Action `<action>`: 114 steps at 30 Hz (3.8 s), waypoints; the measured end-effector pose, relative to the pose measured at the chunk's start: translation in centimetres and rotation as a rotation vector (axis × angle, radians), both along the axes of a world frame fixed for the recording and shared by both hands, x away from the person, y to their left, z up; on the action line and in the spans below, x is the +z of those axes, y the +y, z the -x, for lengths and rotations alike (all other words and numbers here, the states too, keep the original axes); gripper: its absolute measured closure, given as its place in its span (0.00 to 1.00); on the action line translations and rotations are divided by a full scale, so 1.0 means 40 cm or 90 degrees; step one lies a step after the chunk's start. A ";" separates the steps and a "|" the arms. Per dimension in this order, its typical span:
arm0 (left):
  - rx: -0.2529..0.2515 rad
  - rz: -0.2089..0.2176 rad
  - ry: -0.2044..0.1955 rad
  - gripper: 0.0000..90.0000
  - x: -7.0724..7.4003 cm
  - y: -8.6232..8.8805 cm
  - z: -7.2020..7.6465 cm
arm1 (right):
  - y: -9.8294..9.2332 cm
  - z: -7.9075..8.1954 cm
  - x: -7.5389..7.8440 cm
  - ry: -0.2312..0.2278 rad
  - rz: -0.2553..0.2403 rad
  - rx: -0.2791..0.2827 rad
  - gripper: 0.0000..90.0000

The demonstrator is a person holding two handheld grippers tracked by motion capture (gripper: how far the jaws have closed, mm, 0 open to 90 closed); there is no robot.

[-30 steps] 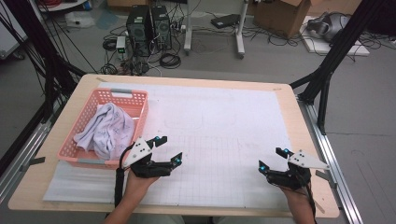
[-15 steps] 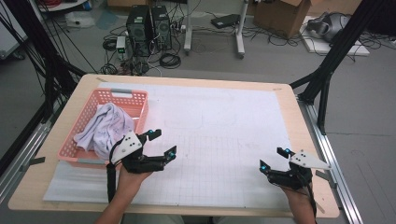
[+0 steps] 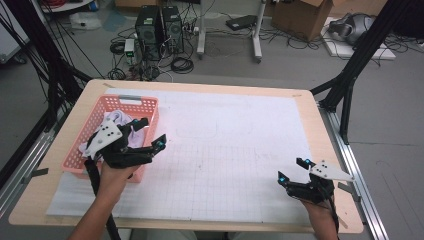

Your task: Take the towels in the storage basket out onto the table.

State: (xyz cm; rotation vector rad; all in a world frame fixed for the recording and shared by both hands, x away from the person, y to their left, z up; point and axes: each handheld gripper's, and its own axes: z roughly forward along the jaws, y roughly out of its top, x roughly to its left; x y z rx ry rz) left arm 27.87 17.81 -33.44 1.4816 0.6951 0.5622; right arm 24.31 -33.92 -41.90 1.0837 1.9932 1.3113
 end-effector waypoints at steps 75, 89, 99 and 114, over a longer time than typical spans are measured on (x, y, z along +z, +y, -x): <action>0.266 -0.297 0.469 0.59 -0.192 0.272 -0.267 | 0.011 -0.052 -0.014 0.027 -0.009 0.019 0.16; 0.270 -0.097 0.266 0.61 -0.112 0.320 -0.200 | 0.015 -0.040 -0.009 0.021 -0.010 0.017 0.16; 0.226 -0.001 0.132 0.61 -0.068 0.336 -0.147 | 0.015 -0.038 -0.006 0.022 -0.012 0.016 0.16; 0.095 0.048 0.015 0.61 -0.010 0.261 -0.097 | 0.022 -0.038 -0.004 0.016 -0.011 0.025 0.16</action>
